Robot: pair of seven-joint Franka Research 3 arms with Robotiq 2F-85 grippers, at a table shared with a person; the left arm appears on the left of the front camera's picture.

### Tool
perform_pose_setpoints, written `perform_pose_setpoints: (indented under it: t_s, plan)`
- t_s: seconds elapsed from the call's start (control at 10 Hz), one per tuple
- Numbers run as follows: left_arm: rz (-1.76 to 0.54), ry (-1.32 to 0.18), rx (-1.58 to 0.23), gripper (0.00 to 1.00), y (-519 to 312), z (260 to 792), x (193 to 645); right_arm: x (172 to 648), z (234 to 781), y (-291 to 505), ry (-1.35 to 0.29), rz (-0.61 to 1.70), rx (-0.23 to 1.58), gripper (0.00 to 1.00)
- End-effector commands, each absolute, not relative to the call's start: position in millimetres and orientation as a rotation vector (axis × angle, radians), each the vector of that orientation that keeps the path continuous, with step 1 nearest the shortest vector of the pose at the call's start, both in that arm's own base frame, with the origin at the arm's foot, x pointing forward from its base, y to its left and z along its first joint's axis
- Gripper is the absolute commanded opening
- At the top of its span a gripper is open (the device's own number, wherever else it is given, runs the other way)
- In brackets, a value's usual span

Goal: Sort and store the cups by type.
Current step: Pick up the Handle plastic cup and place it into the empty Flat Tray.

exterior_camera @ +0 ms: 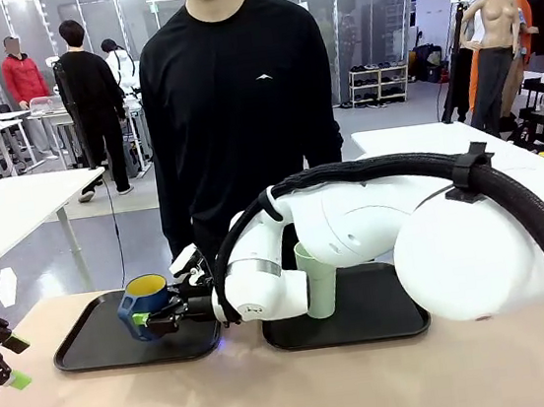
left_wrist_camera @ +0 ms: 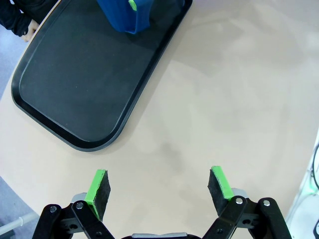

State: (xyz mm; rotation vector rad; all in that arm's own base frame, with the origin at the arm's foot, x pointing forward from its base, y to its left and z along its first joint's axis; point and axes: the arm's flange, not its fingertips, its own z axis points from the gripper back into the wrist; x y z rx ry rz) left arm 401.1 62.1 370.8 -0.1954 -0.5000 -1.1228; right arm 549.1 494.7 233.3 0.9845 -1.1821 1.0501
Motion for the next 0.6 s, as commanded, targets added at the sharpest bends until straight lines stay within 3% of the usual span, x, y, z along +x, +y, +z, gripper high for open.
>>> perform_pose_setpoints:
  t_s: [0.0,0.5]
  plan:
    - [-1.108,-0.493,-0.178,1.0,60.8,370.1,401.3,546.9,229.4,497.1,-1.221,1.041,0.927,0.77]
    - [-1.108,-0.493,-0.178,1.0,60.8,370.1,401.3,551.7,218.8,495.3,-1.219,1.019,0.886,0.77]
